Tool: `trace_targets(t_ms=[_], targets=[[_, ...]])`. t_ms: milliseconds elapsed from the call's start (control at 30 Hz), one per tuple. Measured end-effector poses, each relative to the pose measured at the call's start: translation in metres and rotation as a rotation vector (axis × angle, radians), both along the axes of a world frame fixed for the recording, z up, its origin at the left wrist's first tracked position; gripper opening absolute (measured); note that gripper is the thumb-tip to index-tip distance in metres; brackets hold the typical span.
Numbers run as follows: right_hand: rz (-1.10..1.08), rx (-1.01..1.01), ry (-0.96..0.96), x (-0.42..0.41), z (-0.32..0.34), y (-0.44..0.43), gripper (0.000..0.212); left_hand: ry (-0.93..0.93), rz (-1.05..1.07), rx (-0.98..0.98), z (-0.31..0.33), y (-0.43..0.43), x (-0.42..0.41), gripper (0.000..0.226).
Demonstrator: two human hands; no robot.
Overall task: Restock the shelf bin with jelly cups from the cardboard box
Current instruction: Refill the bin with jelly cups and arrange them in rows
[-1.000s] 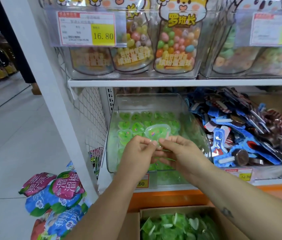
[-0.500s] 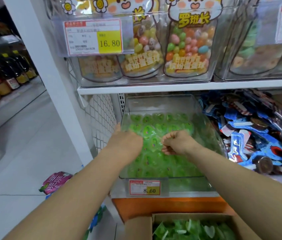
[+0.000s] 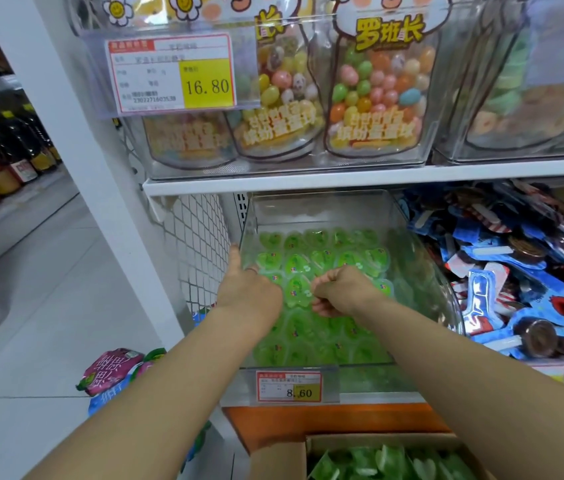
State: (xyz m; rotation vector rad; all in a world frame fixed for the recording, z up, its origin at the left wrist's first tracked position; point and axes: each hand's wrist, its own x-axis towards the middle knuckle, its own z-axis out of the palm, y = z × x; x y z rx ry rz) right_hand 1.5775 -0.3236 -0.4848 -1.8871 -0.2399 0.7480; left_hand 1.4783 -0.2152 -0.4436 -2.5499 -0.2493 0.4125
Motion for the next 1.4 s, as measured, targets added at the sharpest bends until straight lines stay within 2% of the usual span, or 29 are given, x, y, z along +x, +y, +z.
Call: trace_targets(t_ms=[200, 433, 533, 667, 733, 833, 900, 967, 1033, 1100, 1200, 1300, 1400], targets=[[-0.015, -0.034, -0.016, 0.003, -0.003, 0.001, 0.021, -0.006, 0.006, 0.0, -0.002, 0.001, 0.002, 0.044], [0.037, -0.096, -0.125, 0.008, -0.005, 0.001, 0.023, -0.014, -0.007, 0.027, -0.001, 0.001, 0.0, 0.045], [0.094, -0.115, -0.166, 0.008, -0.003, -0.001, 0.024, -0.018, -0.009, 0.007, 0.001, -0.002, 0.0, 0.043], [0.233, -0.222, -0.296, 0.003, 0.006, -0.015, 0.022, -0.123, -0.04, -0.078, 0.009, -0.007, -0.01, 0.046], [0.247, -0.271, -0.398, -0.003, 0.018, -0.025, 0.017, -0.193, -0.068, -0.122, 0.015, -0.01, -0.02, 0.052], [0.236, -0.244, -0.588, -0.025, 0.044, -0.048, 0.032, -0.422, -0.163, -0.268, 0.013, -0.018, -0.04, 0.057], [0.215, -0.134, -0.722, -0.048, 0.057, -0.069, 0.028, -0.68, -0.299, -0.377, 0.006, -0.029, -0.056, 0.042], [0.205, -0.026, -0.798, -0.074, 0.061, -0.097, 0.019, -0.885, -0.416, -0.566, -0.013, -0.047, -0.076, 0.026], [0.23, 0.034, -0.799, -0.101, 0.052, -0.127, 0.014, -0.933, -0.448, -0.782, -0.034, -0.073, -0.097, 0.026], [0.26, 0.045, -0.767, -0.123, 0.029, -0.156, 0.014, -0.87, -0.427, -0.894, -0.062, -0.097, -0.113, 0.026], [0.283, -0.065, -0.71, -0.14, -0.021, -0.192, 0.017, -0.685, -0.286, -0.979, -0.101, -0.122, -0.123, 0.027], [0.334, -0.263, -0.631, -0.139, -0.071, -0.22, 0.011, -0.495, -0.09, -0.93, -0.136, -0.136, -0.127, 0.027], [0.447, -0.576, -0.542, -0.128, -0.115, -0.246, 0.024, -0.287, 0.075, -1.036, -0.18, -0.143, -0.129, 0.029]])
